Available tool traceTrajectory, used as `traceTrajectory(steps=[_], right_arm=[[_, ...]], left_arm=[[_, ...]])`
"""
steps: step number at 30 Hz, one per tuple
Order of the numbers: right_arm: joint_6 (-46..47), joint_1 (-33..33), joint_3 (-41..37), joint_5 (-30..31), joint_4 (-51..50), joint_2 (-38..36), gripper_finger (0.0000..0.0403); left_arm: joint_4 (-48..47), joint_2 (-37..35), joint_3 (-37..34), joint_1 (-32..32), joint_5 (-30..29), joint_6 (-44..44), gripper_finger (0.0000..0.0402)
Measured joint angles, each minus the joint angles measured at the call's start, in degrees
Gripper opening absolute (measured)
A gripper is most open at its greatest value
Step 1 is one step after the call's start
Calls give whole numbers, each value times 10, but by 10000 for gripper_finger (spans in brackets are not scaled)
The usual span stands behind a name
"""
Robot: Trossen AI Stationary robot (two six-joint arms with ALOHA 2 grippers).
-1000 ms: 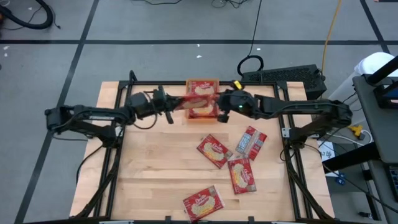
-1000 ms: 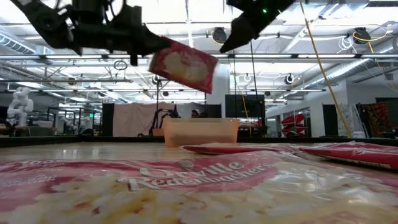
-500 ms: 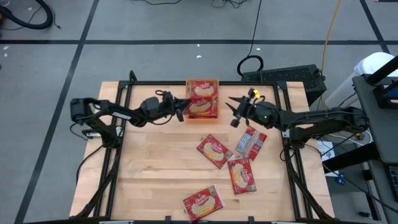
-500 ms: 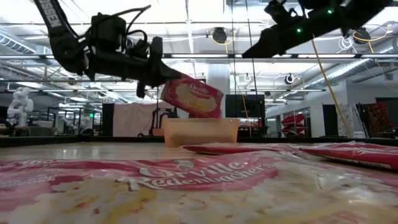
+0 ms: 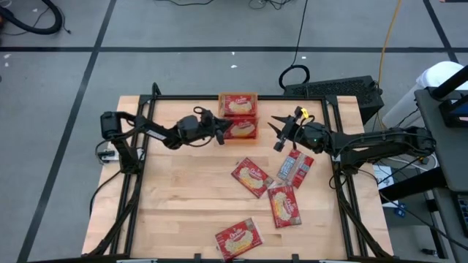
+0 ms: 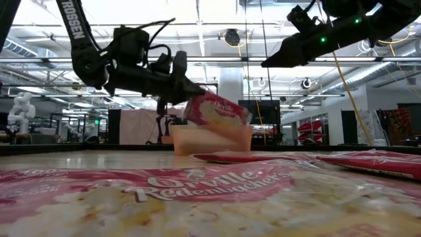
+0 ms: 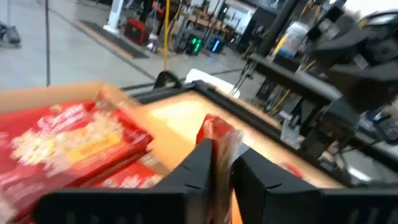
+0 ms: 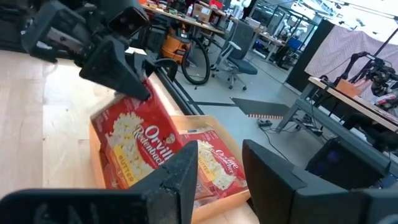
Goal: Sort popcorn bags into baskets
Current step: Put the red popcorn bag into the orange bin
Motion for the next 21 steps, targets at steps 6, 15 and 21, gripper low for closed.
traceTrajectory(steps=[6, 15, 21], right_arm=[[-2, 0, 0, 0, 2, 0, 118], [5, 0, 0, 0, 3, 0, 118], [24, 12, 0, 0, 3, 0, 118]], left_arm=[[-66, 0, -1, 9, 0, 3, 116], [-80, -11, 0, 28, -16, 31, 210], [-87, -59, 0, 38, -24, 85, 273]])
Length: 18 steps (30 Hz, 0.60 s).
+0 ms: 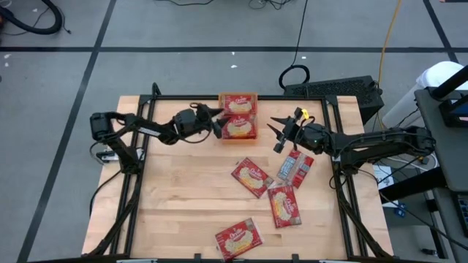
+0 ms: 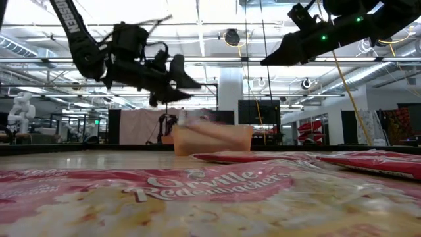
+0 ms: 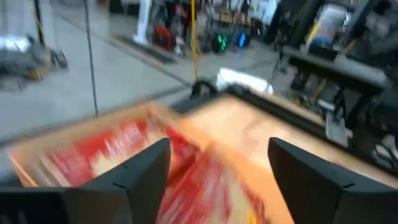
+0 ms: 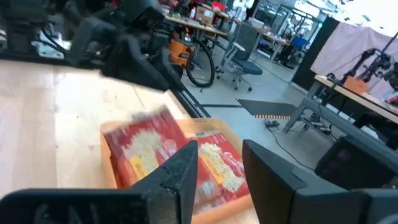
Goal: Sort popcorn bags into baskets
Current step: Put the red popcorn bag into the orange bin
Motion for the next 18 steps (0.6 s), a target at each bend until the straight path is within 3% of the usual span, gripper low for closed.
traceTrajectory(steps=[4, 9, 14, 18], right_arm=[[1, 11, 0, 0, 12, 0, 118], [40, 36, 0, 1, -19, 0, 118], [154, 78, 12, 16, -152, -9, 119], [255, 120, 33, -12, -270, -9, 119]], left_arm=[[-68, -53, 0, 0, -35, 33, 294], [-192, -127, 0, -1, -62, 52, 283], [-325, -165, 0, -26, -62, 33, 250], [-347, -166, -4, -80, -61, 27, 221]])
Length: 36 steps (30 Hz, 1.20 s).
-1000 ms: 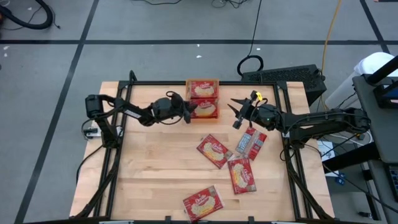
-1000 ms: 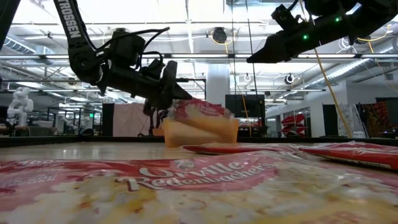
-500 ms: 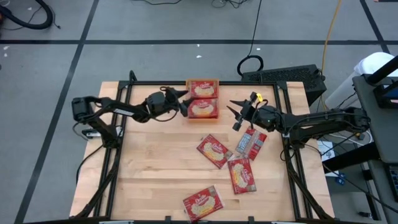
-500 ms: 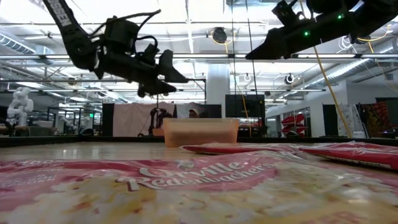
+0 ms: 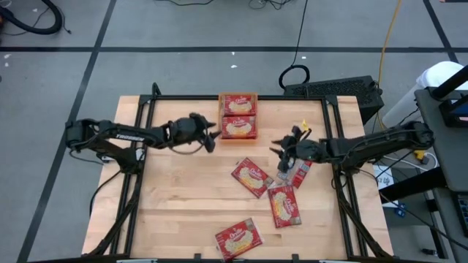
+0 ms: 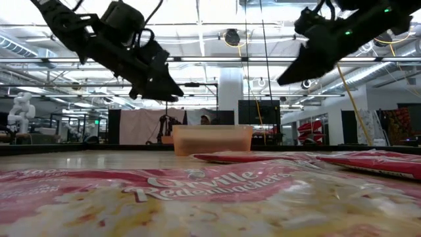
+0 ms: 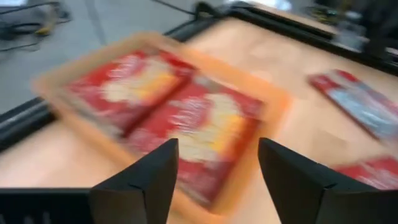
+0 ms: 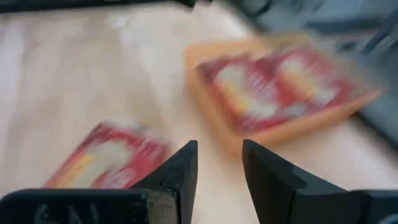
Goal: Sort popcorn bags into baskets
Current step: Put the red popcorn bag into the orange bin
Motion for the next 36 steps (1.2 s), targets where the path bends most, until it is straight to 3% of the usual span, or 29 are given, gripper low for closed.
traceTrajectory(steps=[7, 15, 19, 24, 31, 36], right_arm=[[202, 57, 1, -101, -58, 62, 119], [363, 83, 1, -194, -48, 176, 119], [403, 76, 1, -218, -30, 209, 124], [428, 70, 1, -219, -18, 229, 164], [435, 67, 1, -226, 40, 244, 221], [440, 66, 1, -246, 51, 251, 210]], left_arm=[[13, 5, -1, -119, 0, 4, 196], [34, 53, -1, -213, -18, 14, 219], [86, 114, -2, -224, -3, 30, 205], [172, 198, 13, -223, 13, 48, 159], [159, 295, 73, -207, 15, 80, 90], [162, 330, 87, -195, 21, 65, 51]])
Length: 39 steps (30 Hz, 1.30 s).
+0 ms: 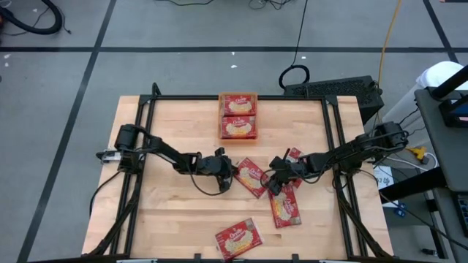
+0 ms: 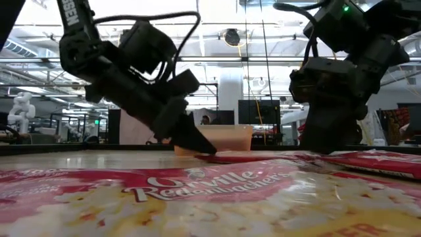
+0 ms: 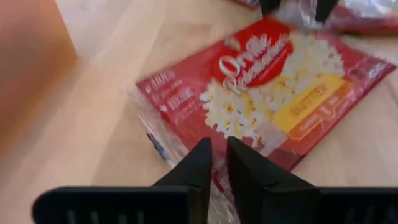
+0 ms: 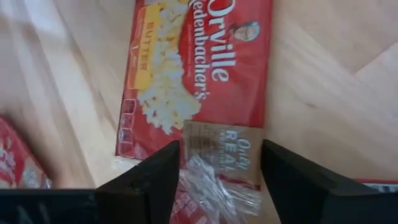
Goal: Sort popcorn bags into baskets
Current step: Put the red popcorn bag into the orange bin
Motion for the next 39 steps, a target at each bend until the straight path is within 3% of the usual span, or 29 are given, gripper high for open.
traceTrajectory(steps=[6, 11, 14, 22, 29, 33, 39], right_arm=[[-13, -3, 0, 15, 26, 25, 154], [-68, -15, -2, 24, 41, 21, 62], [-107, -27, -2, 28, 41, 2, 13], [-299, -60, -2, 29, 23, -96, 8], [-518, -64, -2, 96, 36, -172, 2], [-645, -65, -2, 152, 40, -201, 2], [-780, -89, -2, 198, 64, -231, 1]], left_arm=[[-39, 3, 1, 13, 29, -24, 20], [-59, -11, 0, 17, 29, -13, 10], [-109, -55, -2, 23, 30, -1, 15], [-316, -276, -2, 50, -64, 33, 21], [-419, -413, -8, 93, -69, 50, 22], [-403, -447, -36, 116, -41, 51, 22], [-240, -452, -109, 125, 25, 55, 32]])
